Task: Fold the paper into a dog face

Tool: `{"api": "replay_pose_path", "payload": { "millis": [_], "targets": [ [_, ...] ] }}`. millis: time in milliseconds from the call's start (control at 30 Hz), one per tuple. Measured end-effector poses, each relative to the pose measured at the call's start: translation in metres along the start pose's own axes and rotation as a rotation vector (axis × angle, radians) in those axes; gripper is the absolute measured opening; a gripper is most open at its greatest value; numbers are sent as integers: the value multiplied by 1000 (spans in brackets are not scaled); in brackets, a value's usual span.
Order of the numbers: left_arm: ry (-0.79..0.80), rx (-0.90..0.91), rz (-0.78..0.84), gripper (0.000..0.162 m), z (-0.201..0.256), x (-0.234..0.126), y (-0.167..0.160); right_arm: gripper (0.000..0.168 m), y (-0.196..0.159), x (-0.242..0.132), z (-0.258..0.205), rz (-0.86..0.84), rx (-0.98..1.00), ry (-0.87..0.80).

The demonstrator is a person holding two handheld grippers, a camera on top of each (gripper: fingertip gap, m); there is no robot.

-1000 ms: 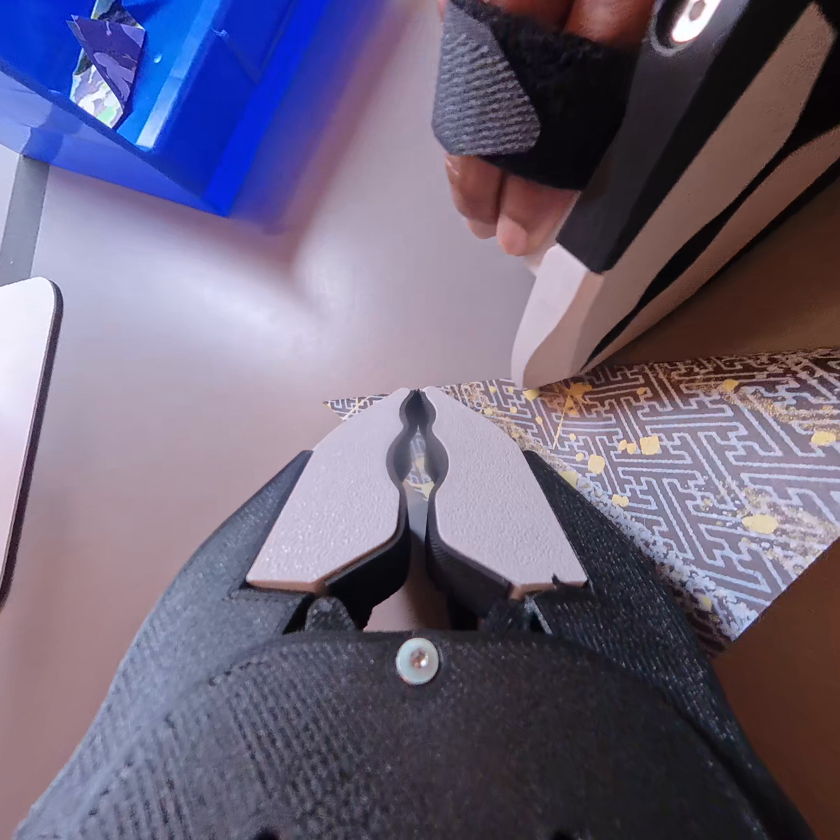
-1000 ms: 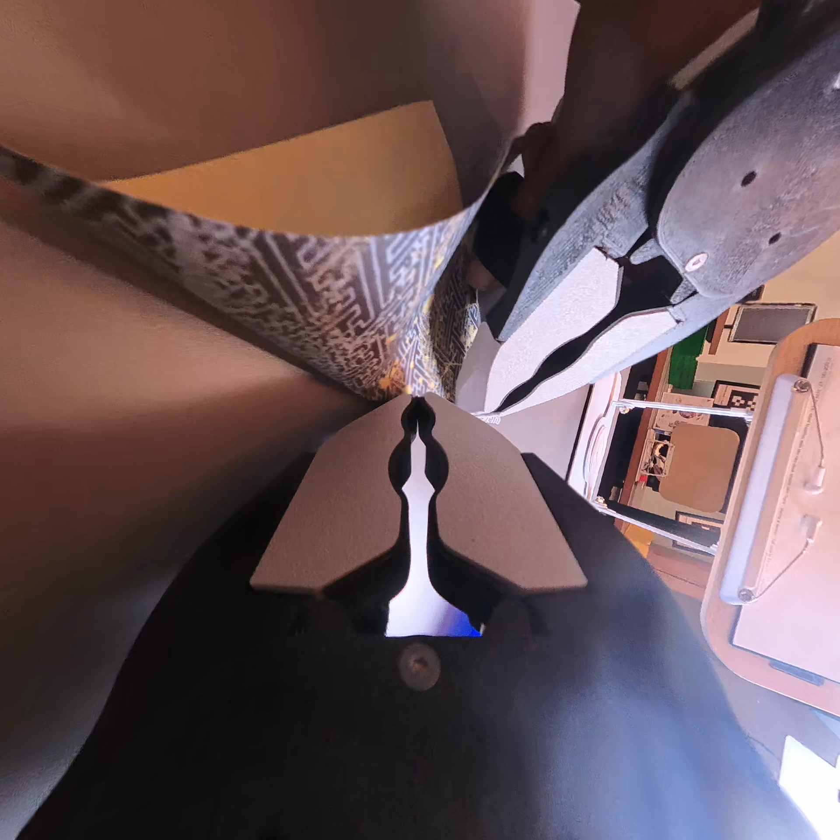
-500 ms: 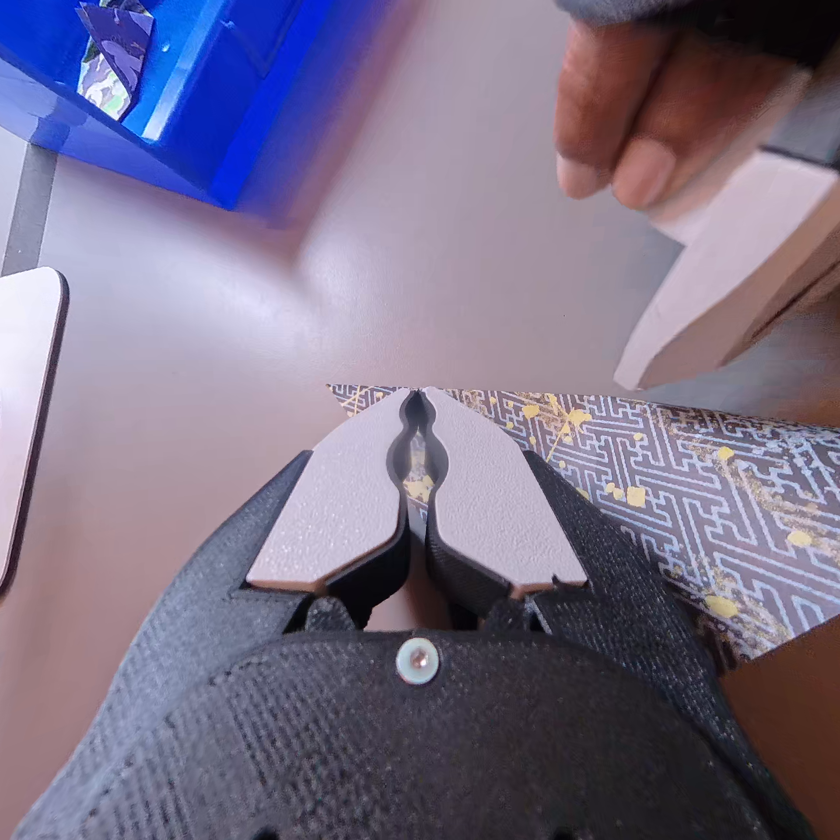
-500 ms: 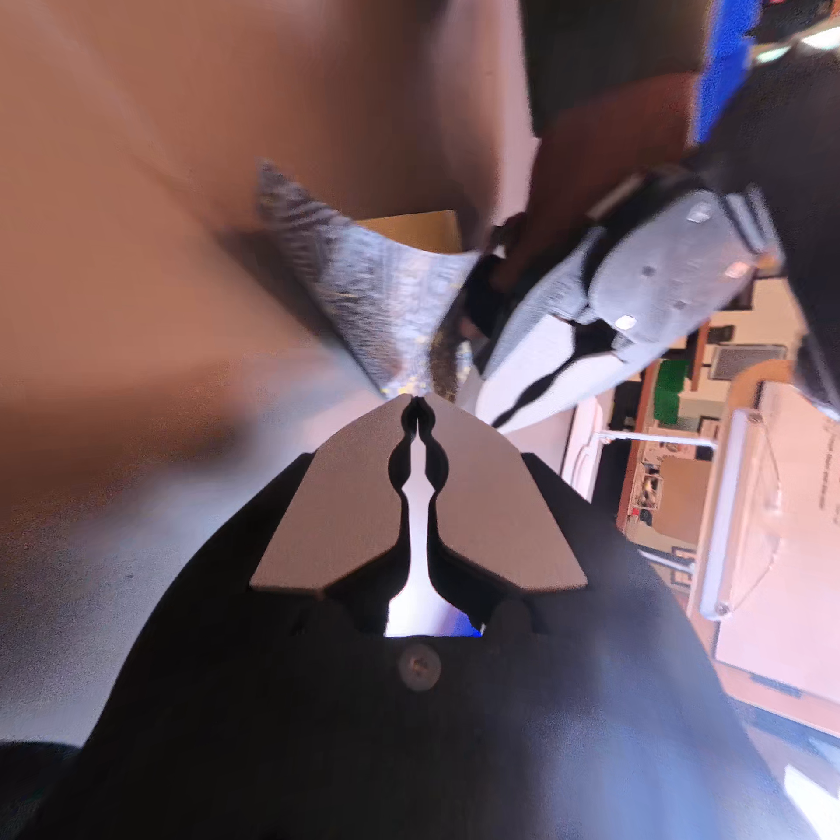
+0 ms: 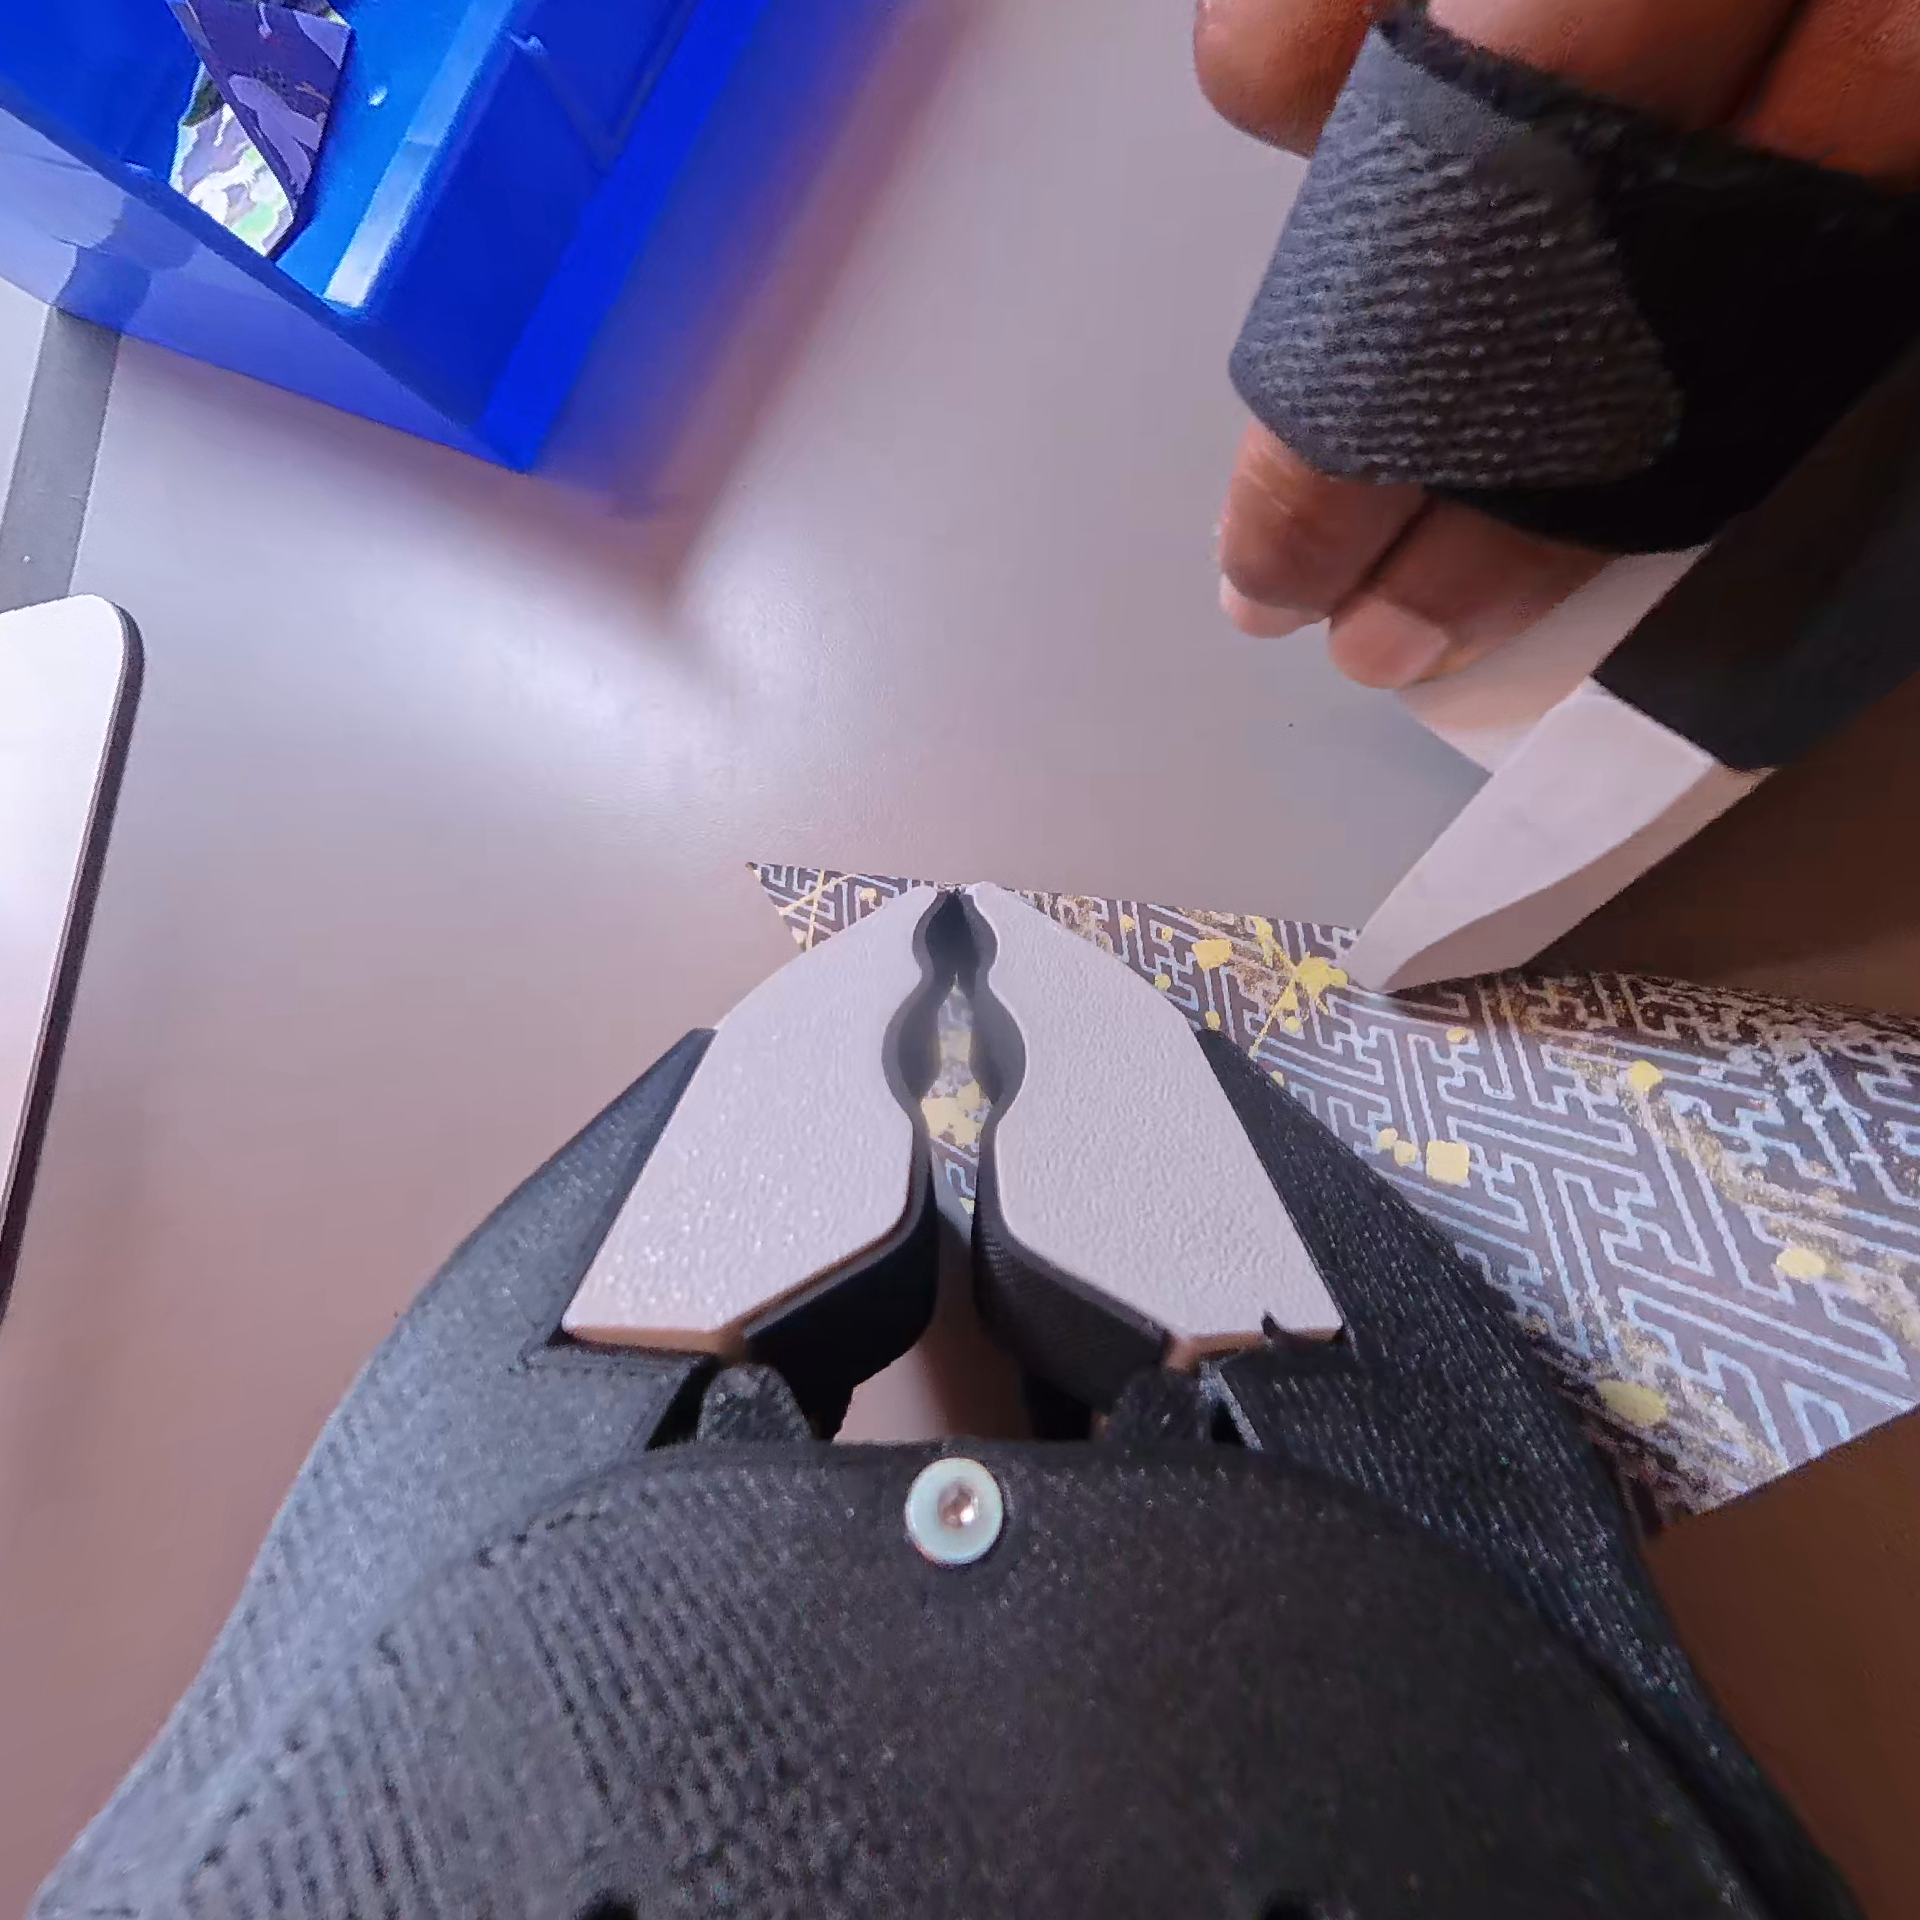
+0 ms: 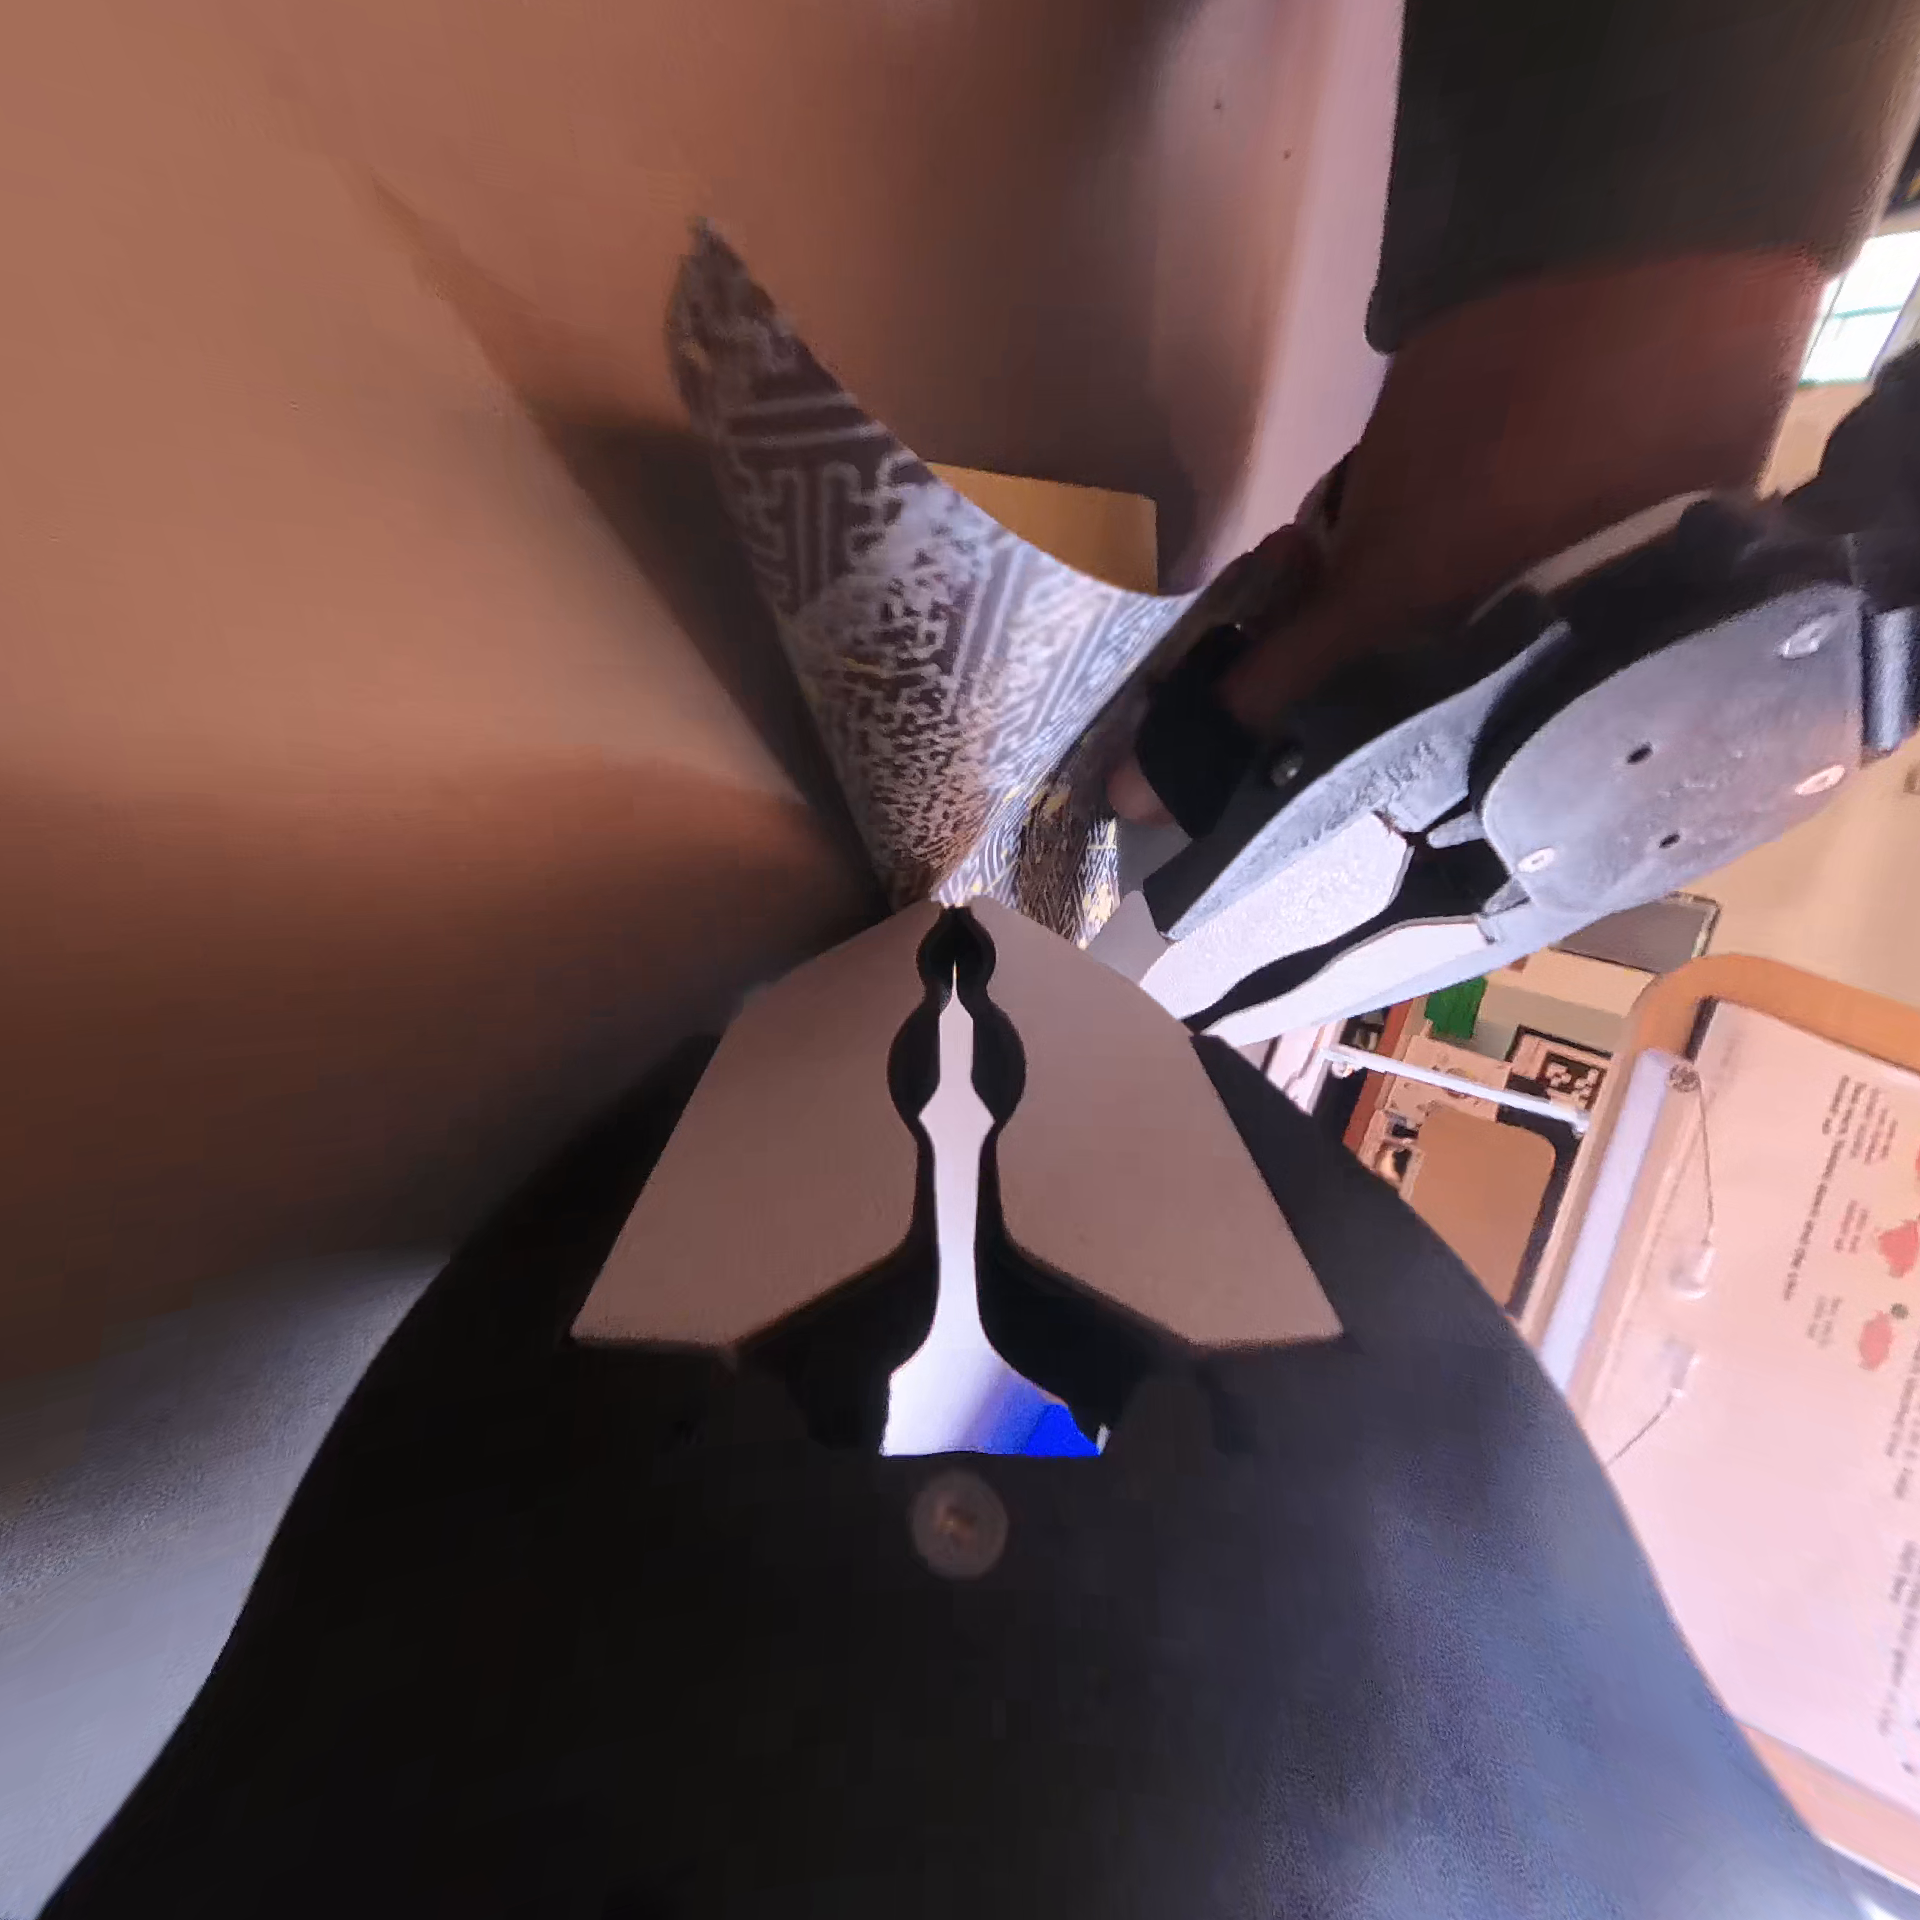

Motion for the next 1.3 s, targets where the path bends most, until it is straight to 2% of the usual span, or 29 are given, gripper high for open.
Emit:
{"api": "replay_pose_path", "payload": {
  "millis": [267,500,633,1300],
  "targets": [
    [9,-1,-8,1,0,0,0,0,7,-4,-3,10,-156,49],
    [9,0,-5,1,1,0,0,0,-1,-2,11,28,-20,-10],
    [9,0,-2,1,0,0,0,0,0,4,3,37,-44,12],
    [11,-5,-7,1,0,0,0,0,27,-14,-15,102,-222,62]
  ]
}}
Point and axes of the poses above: each gripper's, where its closed fingertips meet, x out along the fingers, y out of its top, z = x × y across the jaws, the point moved 6 cm from there along -x, back along the fingers, and after that the axes turned 9 degrees about z, right-handed, at the moved point
